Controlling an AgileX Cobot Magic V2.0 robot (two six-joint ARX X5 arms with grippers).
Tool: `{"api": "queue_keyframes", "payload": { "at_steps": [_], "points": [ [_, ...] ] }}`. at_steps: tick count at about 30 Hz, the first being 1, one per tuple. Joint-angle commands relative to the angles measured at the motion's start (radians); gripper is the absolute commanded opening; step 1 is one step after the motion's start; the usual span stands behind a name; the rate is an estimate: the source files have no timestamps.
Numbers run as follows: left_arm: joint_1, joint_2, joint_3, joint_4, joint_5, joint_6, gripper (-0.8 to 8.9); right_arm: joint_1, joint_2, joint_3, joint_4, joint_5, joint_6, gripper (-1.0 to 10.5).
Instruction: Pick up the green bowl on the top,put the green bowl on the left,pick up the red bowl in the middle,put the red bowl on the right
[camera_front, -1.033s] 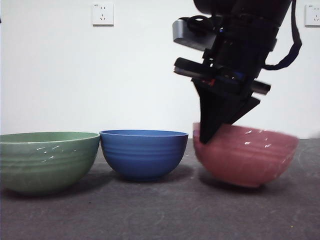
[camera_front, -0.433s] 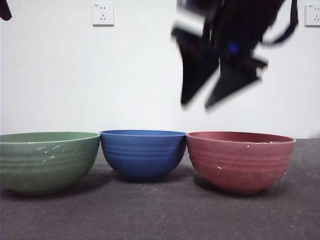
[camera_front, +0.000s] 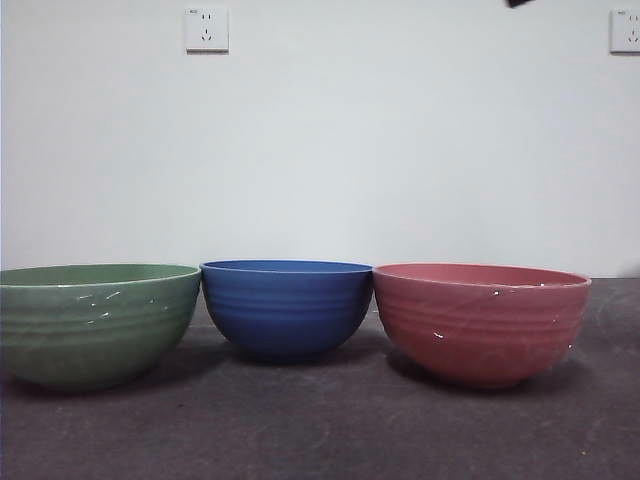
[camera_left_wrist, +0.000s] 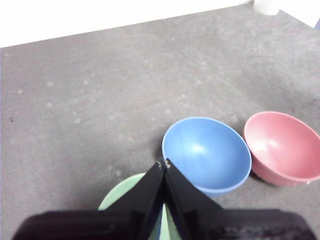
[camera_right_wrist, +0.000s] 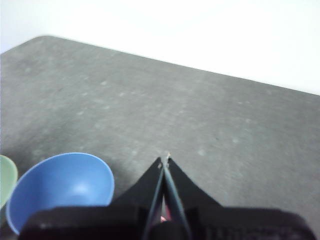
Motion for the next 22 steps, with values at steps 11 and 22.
{"api": "queue_keyframes", "payload": {
  "at_steps": [11,22],
  "points": [
    [0.001,-0.369,-0.336,0.145,-0.08,-0.006,-0.03,-0.057,-0.401,-0.364,0.117,0.152,0.096,0.0],
    [0.001,-0.365,-0.336,0.117,-0.079,-0.006,-0.03,-0.057,-0.408,-0.364,0.115,0.166,0.099,0.0]
  ]
}}
